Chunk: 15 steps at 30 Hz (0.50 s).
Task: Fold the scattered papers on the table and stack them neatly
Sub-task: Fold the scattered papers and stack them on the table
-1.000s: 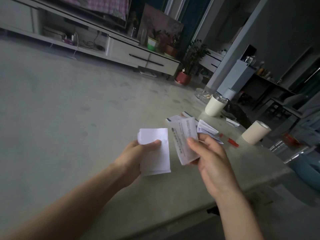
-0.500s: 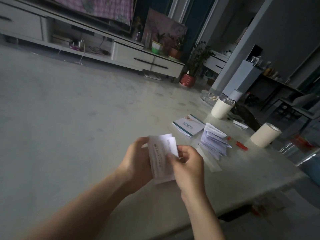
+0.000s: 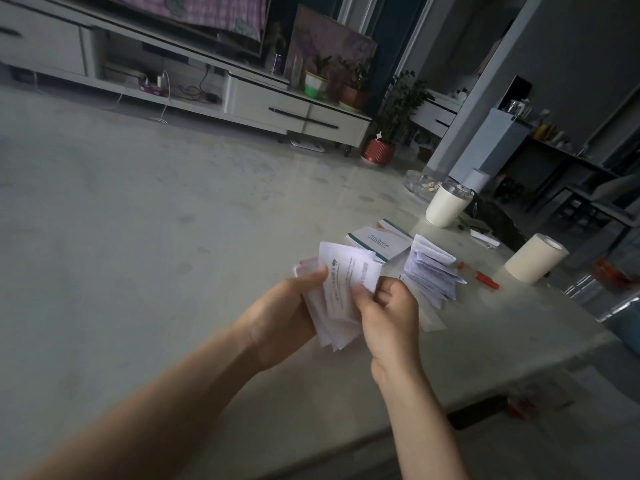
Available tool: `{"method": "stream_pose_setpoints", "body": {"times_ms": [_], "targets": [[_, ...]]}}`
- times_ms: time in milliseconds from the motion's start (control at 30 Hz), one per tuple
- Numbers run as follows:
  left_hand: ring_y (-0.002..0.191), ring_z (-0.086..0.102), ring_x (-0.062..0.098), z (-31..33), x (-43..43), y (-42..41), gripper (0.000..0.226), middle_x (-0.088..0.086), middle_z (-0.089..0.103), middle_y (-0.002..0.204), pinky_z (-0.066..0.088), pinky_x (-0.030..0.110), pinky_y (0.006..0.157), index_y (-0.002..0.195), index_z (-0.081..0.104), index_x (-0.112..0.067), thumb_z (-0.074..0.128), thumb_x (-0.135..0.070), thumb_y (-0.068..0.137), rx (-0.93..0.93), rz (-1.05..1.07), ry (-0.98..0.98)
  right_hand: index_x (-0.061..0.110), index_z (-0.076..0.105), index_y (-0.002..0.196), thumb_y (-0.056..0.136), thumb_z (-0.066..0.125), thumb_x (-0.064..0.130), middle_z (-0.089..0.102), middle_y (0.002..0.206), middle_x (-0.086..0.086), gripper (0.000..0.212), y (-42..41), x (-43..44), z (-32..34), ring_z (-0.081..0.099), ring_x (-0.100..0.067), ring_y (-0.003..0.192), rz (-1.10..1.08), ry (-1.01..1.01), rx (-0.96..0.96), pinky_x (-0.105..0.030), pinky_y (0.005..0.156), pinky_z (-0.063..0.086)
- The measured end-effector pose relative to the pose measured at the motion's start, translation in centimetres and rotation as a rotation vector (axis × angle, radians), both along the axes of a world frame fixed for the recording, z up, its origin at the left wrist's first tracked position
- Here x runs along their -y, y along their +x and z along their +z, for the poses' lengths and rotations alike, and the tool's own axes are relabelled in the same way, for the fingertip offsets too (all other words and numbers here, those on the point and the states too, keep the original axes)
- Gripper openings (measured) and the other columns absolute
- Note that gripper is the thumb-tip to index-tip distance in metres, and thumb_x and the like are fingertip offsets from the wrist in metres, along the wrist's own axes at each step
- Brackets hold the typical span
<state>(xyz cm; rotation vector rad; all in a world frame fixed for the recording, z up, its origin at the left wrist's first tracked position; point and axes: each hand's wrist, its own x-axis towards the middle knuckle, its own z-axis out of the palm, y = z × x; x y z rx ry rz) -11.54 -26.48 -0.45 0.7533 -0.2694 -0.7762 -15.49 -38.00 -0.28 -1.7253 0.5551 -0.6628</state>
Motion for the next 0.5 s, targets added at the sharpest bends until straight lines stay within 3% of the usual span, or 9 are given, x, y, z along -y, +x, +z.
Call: {"method": "stream_pose_setpoints", "body": {"times_ms": [100,167,267,400,500], "targets": [[0.087,0.064,0.023,-0.7,0.1,0.4,0.027,0.014,0.068,0.102,0.048,0.039,0.083,0.106,0.060,-0.008,0.035,-0.008,0.099,0.009,0.144,0.119,0.011,0.055,0.086,0.085,0.059,0.000,0.068,0.081,-0.002,0.012,0.1,0.5,0.2,0.063,-0.005,0.069,-0.062,-0.022,0.059,-0.016,0.062,0.048],[0.079,0.063,0.020,-0.8,-0.2,0.5,0.021,0.011,0.067,0.094,0.048,0.035,0.071,0.103,0.060,-0.008,0.039,-0.009,0.099,0.057,0.201,0.206,0.014,0.052,0.084,0.085,0.056,-0.003,0.067,0.085,-0.006,0.017,0.2,1.7,0.4,0.066,-0.015,0.077,-0.164,-0.026,0.118,-0.027,0.072,0.051],[0.075,0.066,0.011,-0.7,-0.6,0.7,0.014,0.002,0.070,0.089,0.053,0.025,0.071,0.100,0.063,-0.013,0.051,-0.010,0.094,0.105,0.296,0.253,0.014,0.051,0.092,0.085,0.052,-0.003,0.066,0.094,-0.008,0.019,0.2,3.8,0.9,0.065,-0.024,0.090,-0.265,-0.144,0.122,-0.039,0.085,0.051],[0.079,0.066,0.016,-0.6,-0.4,0.4,0.013,0.006,0.072,0.091,0.053,0.029,0.073,0.097,0.067,-0.009,0.061,-0.015,0.088,0.157,0.368,0.293,0.009,0.059,0.089,0.086,0.051,-0.003,0.068,0.092,-0.018,0.015,-0.2,2.5,0.8,0.059,-0.020,0.079,0.120,-0.153,-0.065,-0.032,0.071,0.046],[0.077,0.066,0.017,-0.7,-0.3,0.3,0.014,0.007,0.071,0.092,0.053,0.028,0.067,0.098,0.066,-0.012,0.062,-0.020,0.088,0.162,0.422,0.332,0.013,0.063,0.091,0.092,0.049,0.005,0.070,0.090,-0.011,0.016,-0.6,0.3,0.4,0.062,-0.021,0.082,0.299,-0.074,-0.082,-0.036,0.073,0.049]]}}
